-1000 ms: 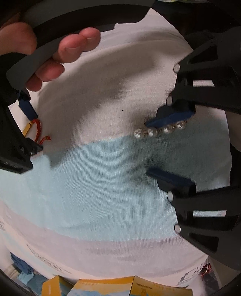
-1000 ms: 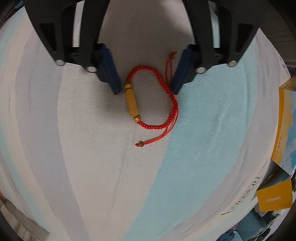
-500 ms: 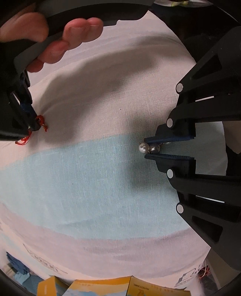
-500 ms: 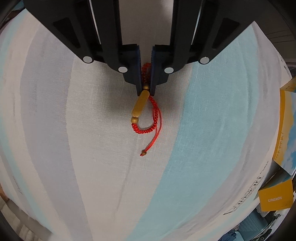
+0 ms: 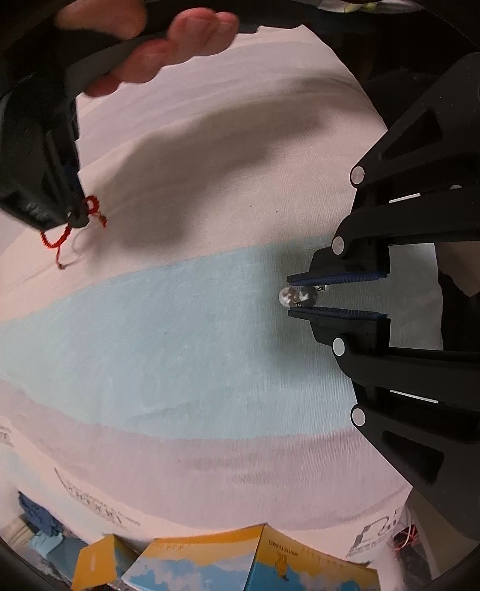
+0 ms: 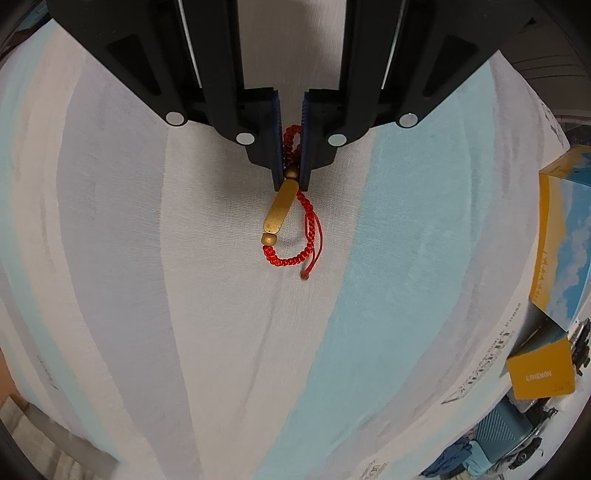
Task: Organize jewelry
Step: 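Carry the pearl charm and red cord bracelet over the white box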
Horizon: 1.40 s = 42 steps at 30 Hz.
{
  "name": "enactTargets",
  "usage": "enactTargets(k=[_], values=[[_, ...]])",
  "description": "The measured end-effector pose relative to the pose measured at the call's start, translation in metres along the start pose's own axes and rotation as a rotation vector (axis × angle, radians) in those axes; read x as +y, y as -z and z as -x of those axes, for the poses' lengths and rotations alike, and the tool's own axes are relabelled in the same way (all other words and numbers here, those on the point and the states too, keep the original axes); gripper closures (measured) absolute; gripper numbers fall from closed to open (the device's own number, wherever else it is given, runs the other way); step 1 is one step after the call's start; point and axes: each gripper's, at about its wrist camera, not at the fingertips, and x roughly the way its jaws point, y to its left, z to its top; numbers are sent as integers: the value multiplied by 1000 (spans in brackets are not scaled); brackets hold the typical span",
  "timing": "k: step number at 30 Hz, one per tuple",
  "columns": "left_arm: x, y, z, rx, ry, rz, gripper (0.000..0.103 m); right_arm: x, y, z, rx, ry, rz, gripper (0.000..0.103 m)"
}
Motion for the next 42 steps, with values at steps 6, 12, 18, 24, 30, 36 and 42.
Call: enactTargets(k=[6,12,18,24,30,36,42], values=[[-1,-7,19,-24,-14,3,93,6,1,11,-19,-4,-4,96],[2,-4,38,-42,-23,22,93,8,7,23,-28,9,-3,96],[16,-7,58,-60,-28,47,93,21,13,42,-50,-2,1,96],[31,-8,78,-79,-38,66,93,37,15,62,-67,3,9,96],[59,-14,94,-102,-46,97,93,56,14,81,-85,-3,21,96],[91,-20,119,-132,-61,137,93,80,11,98,-105,-7,48,96],[123,-22,142,-160,-72,180,93,115,5,108,-121,-17,78,96]])
